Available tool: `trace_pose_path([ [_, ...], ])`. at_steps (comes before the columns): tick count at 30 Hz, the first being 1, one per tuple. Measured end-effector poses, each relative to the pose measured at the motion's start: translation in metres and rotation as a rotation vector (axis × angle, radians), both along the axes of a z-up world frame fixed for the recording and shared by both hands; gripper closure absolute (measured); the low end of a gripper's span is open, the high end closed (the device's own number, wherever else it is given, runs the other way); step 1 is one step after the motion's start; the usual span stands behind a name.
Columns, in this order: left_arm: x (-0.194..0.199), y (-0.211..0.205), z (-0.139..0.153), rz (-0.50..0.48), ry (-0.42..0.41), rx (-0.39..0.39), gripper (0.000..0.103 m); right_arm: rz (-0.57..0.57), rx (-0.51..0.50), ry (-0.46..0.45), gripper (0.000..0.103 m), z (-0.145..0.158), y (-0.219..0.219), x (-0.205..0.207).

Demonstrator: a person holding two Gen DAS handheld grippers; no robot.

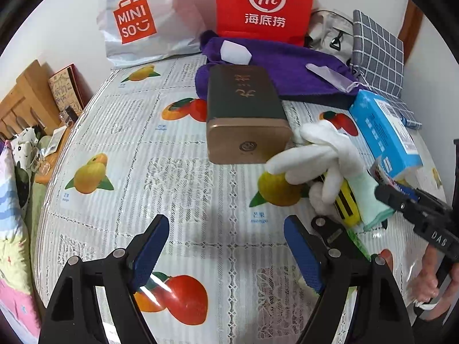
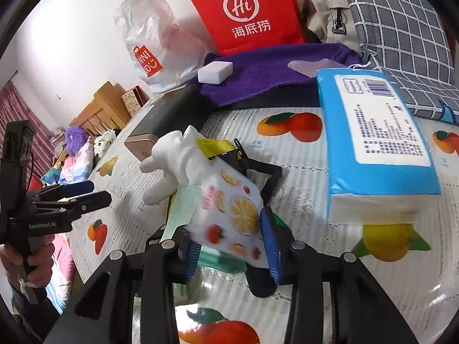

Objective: Organize soft objects
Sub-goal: 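Grasp the orange-printed snack packet with the right tool while the left tool returns to the bed, then grasp the black strap with the left tool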

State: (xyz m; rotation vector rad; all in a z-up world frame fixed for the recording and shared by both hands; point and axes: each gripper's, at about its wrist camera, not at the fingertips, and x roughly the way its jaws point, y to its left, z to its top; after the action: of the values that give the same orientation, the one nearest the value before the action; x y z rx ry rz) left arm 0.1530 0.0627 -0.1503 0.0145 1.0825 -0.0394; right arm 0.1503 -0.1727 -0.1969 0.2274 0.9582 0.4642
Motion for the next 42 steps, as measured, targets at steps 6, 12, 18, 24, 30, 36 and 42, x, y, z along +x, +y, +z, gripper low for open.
trace_pose_path([
  [6,-0.007,0.000,-0.004,0.002,0.006,-0.009,0.022,-0.009,0.004,-0.017,0.069,0.005,-0.004,-0.004],
  [12,-0.012,-0.004,-0.008,-0.010,0.008,-0.021,0.022,-0.033,-0.007,-0.029,0.095,0.005,-0.012,-0.008],
  [18,-0.019,-0.012,-0.011,-0.038,0.010,-0.037,0.022,-0.056,-0.014,-0.072,0.098,0.015,-0.024,-0.025],
  [24,-0.029,-0.026,-0.013,-0.107,0.009,-0.071,0.022,-0.080,-0.067,-0.075,0.098,0.017,-0.035,-0.044],
  [30,-0.036,-0.047,-0.013,-0.154,0.020,-0.115,0.022,-0.107,-0.093,-0.065,0.098,0.010,-0.046,-0.059],
  [36,-0.029,-0.069,-0.021,-0.162,0.038,-0.151,0.022,-0.127,-0.116,-0.051,0.098,0.006,-0.053,-0.067],
  [42,-0.014,-0.077,-0.039,-0.136,0.082,-0.175,0.040,-0.139,-0.122,-0.047,0.098,0.001,-0.061,-0.072],
])
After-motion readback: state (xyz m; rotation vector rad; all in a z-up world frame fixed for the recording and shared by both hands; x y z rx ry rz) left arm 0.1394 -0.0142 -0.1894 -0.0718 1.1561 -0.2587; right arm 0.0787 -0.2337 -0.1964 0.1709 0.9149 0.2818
